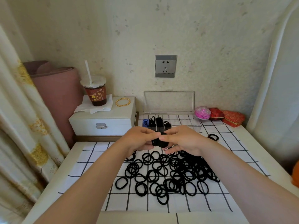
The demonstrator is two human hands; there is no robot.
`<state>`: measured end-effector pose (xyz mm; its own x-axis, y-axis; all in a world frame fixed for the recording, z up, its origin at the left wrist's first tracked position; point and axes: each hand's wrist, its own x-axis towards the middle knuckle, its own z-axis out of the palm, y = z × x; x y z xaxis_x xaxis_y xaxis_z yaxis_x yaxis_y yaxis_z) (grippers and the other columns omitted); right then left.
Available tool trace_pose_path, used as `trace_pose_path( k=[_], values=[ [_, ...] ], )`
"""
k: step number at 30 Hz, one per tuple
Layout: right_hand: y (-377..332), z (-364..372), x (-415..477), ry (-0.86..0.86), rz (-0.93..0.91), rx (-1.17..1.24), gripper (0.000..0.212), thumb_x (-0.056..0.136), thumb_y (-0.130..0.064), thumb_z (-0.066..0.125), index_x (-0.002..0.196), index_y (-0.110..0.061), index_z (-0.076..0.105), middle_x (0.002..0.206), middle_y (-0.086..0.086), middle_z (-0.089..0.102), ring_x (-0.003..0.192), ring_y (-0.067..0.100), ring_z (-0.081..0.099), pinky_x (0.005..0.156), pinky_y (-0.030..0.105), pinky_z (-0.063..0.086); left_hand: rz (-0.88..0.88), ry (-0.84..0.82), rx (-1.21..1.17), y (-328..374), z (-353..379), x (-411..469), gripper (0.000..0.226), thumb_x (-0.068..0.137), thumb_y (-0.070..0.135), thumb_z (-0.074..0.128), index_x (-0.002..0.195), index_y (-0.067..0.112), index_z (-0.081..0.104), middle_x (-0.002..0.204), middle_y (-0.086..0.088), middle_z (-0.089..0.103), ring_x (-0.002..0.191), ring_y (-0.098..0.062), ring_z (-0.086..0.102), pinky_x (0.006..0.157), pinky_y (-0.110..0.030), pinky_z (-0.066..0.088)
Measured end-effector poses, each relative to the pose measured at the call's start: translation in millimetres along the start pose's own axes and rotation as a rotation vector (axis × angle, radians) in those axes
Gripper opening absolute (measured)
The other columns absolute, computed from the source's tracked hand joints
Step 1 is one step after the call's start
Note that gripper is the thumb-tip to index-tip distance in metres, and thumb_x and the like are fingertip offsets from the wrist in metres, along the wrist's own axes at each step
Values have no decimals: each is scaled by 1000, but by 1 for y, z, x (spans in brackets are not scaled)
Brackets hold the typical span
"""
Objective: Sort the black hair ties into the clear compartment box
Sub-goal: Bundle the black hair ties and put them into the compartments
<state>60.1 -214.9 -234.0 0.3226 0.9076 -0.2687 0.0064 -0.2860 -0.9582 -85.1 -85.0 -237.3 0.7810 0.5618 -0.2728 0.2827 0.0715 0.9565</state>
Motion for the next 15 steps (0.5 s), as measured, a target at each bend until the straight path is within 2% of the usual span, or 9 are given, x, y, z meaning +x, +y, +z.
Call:
trace_pose_path(
  k=[3, 6, 9, 12, 15],
  values=[
    [-1, 3, 0, 18, 3, 71, 24, 89, -17, 72, 111, -6, 70, 102, 17, 75, 92, 27, 74, 79, 40, 61, 25, 8, -10, 1, -1, 3, 21, 87, 30, 73, 98, 12, 76, 93, -6, 77, 85, -13, 72, 72, -21, 58],
    [0, 4, 3, 56, 13, 104, 27, 88, -18, 73, 112, -6, 70, 101, 16, 76, 93, 30, 74, 77, 39, 61, 63, -5, 34, 2, 1, 5, 27, 92, 35, 66, 104, 12, 76, 95, -8, 76, 83, -13, 73, 75, -25, 60],
    [3, 4, 5, 124, 31, 98, 29, 86, -19, 75, 112, -6, 70, 99, 15, 76, 90, 30, 75, 79, 42, 61, 137, -20, 228, 3, 5, 7, 30, 99, 33, 55, 108, 10, 74, 95, -4, 74, 77, -11, 70, 74, -28, 61],
    [3, 2, 8, 182, 18, 129, 27, 86, -18, 76, 111, -8, 71, 99, 14, 77, 89, 28, 75, 77, 40, 62, 228, 4, 453, 7, 5, 12, 26, 101, 30, 50, 101, 19, 73, 88, 3, 69, 79, -11, 64, 68, -25, 55],
    [-2, -2, 16, 291, -19, 148, 25, 87, -16, 75, 110, -7, 69, 97, 16, 76, 85, 28, 76, 72, 38, 61, 308, 73, 567, 11, 0, 22, 32, 102, 38, 45, 105, 20, 71, 90, 6, 66, 86, -13, 61, 75, -26, 46]
  ],
)
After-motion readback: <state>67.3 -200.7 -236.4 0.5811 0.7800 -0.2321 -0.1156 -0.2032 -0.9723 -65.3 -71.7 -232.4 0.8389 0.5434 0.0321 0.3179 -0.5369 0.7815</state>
